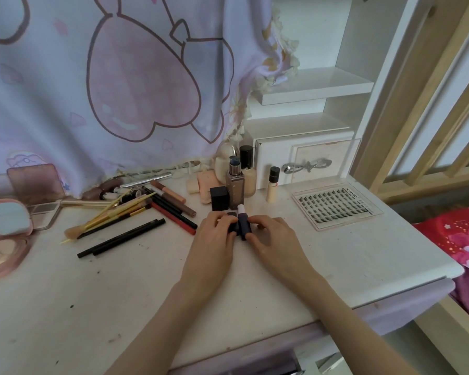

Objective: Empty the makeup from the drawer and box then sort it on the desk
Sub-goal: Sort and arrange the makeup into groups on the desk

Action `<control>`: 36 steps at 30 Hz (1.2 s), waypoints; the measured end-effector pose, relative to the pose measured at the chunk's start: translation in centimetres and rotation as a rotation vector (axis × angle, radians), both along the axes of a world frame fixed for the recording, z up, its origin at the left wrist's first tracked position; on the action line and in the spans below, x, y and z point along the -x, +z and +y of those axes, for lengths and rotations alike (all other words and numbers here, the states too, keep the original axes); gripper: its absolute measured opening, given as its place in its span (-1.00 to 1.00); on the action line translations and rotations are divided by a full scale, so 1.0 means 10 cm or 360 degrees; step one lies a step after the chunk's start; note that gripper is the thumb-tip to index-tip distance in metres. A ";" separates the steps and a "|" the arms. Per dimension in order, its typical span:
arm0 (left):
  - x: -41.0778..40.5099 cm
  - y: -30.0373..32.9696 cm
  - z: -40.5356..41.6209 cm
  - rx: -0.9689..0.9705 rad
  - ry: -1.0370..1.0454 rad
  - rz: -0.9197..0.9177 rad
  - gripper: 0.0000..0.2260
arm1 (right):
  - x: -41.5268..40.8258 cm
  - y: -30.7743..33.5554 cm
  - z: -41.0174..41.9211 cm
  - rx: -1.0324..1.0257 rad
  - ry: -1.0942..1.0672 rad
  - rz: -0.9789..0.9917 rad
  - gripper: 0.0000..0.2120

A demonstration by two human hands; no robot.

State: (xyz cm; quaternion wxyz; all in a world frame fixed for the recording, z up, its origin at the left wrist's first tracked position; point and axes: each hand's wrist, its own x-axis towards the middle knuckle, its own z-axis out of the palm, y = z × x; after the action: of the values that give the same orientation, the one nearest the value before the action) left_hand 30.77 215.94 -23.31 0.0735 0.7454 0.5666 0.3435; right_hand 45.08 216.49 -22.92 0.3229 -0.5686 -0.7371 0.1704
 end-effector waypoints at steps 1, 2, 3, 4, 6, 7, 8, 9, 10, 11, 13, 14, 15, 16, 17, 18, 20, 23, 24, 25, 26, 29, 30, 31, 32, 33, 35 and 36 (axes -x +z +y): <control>0.02 0.00 -0.02 -0.0005 0.0007 0.0013 -0.78 | 0.00 0.00 -0.01 0.0002 0.0032 -0.0005 -0.71; 0.05 0.00 -0.03 -0.0017 0.0020 0.0034 -0.78 | 0.01 -0.01 -0.01 -0.0001 0.0061 -0.0012 -0.72; 0.09 0.01 -0.05 -0.0031 0.0037 0.0057 -0.78 | 0.03 -0.01 -0.01 -0.0004 0.0081 -0.0022 -0.72; 0.12 0.01 -0.05 -0.0045 0.0052 0.0081 -0.78 | 0.05 -0.01 0.00 -0.0010 0.0093 -0.0034 -0.72; 0.19 0.02 -0.05 -0.0078 0.0068 0.0135 -0.80 | 0.11 -0.01 0.01 -0.0015 0.0097 -0.0066 -0.71; 0.22 0.01 -0.03 -0.0103 0.0064 0.0171 -0.80 | 0.13 -0.01 0.01 -0.0019 0.0096 -0.0080 -0.71; 0.24 0.01 -0.02 -0.0134 0.0060 0.0206 -0.80 | 0.16 -0.01 0.02 -0.0026 0.0095 -0.0090 -0.71; 0.26 0.00 -0.01 -0.0160 0.0060 0.0235 -0.78 | 0.17 -0.01 0.02 -0.0031 0.0093 -0.0094 -0.71; 0.27 -0.01 0.00 -0.0183 0.0062 0.0255 -0.76 | 0.17 0.00 0.02 -0.0034 0.0088 -0.0095 -0.71; 0.28 -0.01 0.01 -0.0202 0.0064 0.0274 -0.75 | 0.18 0.01 0.02 -0.0034 0.0082 -0.0096 -0.71; 0.28 -0.02 0.02 -0.0220 0.0073 0.0319 -0.73 | 0.18 0.01 0.03 -0.0028 0.0060 -0.0126 -0.71; 0.28 -0.03 0.03 -0.0221 0.0074 0.0339 -0.73 | 0.18 0.01 0.03 -0.0027 0.0048 -0.0153 -0.72; 0.28 -0.04 0.04 -0.0224 0.0072 0.0350 -0.72 | 0.18 0.00 0.04 -0.0026 0.0037 -0.0174 -0.72; 0.28 -0.04 0.04 -0.0228 0.0069 0.0358 -0.71 | 0.18 0.00 0.04 -0.0027 0.0026 -0.0190 -0.72; 0.28 -0.06 0.04 -0.0231 0.0070 0.0369 -0.70 | 0.18 0.00 0.04 -0.0027 0.0017 -0.0207 -0.72; 0.29 -0.06 0.04 -0.0237 0.0073 0.0383 -0.69 | 0.18 0.00 0.04 -0.0027 0.0012 -0.0225 -0.72; 0.29 -0.07 0.01 -0.0234 0.0092 0.0386 -0.68 | 0.18 0.01 0.02 -0.0029 0.0000 -0.0221 -0.69; 0.31 -0.05 -0.07 -0.0162 0.0140 0.0344 -0.66 | 0.16 0.00 -0.05 -0.0088 -0.0050 -0.0129 -0.66; 0.33 -0.04 -0.09 -0.0146 0.0146 0.0359 -0.66 | 0.16 0.00 -0.08 -0.0150 -0.0075 -0.0119 -0.67; 0.37 -0.03 -0.11 -0.0136 0.0145 0.0378 -0.66 | 0.18 -0.01 -0.11 -0.0231 -0.0089 -0.0133 -0.69; 0.42 -0.02 -0.14 -0.0135 0.0143 0.0392 -0.66 | 0.20 -0.01 -0.13 -0.0314 -0.0083 -0.0158 -0.72; 0.68 0.02 -0.22 -0.0161 0.0173 0.0410 -0.66 | 0.36 0.04 -0.16 -0.0525 0.0016 -0.0187 -0.72; 0.79 0.03 -0.24 -0.0166 0.0201 0.0412 -0.66 | 0.44 0.07 -0.16 -0.0562 0.0058 -0.0171 -0.72; 0.93 0.03 -0.26 -0.0185 0.0238 0.0422 -0.68 | 0.52 0.11 -0.15 -0.0575 0.0101 -0.0160 -0.73; 1.07 0.02 -0.26 -0.0208 0.0287 0.0428 -0.71 | 0.62 0.16 -0.14 -0.0570 0.0150 -0.0162 -0.73; 1.23 0.00 -0.26 -0.0231 0.0351 0.0423 -0.74 | 0.73 0.20 -0.12 -0.0552 0.0204 -0.0182 -0.73; 1.52 -0.03 -0.23 -0.0267 0.0486 0.0378 -0.75 | 0.95 0.30 -0.04 -0.0494 0.0338 -0.0291 -0.73; 1.64 -0.03 -0.21 -0.0267 0.0548 0.0344 -0.75 | 1.06 0.34 0.03 -0.0449 0.0412 -0.0354 -0.72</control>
State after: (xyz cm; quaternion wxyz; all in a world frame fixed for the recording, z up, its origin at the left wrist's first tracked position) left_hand 14.36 213.88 -23.65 -0.1096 0.6737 0.6595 0.3149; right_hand 34.43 216.75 -19.55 0.2915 -0.4338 -0.8515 0.0419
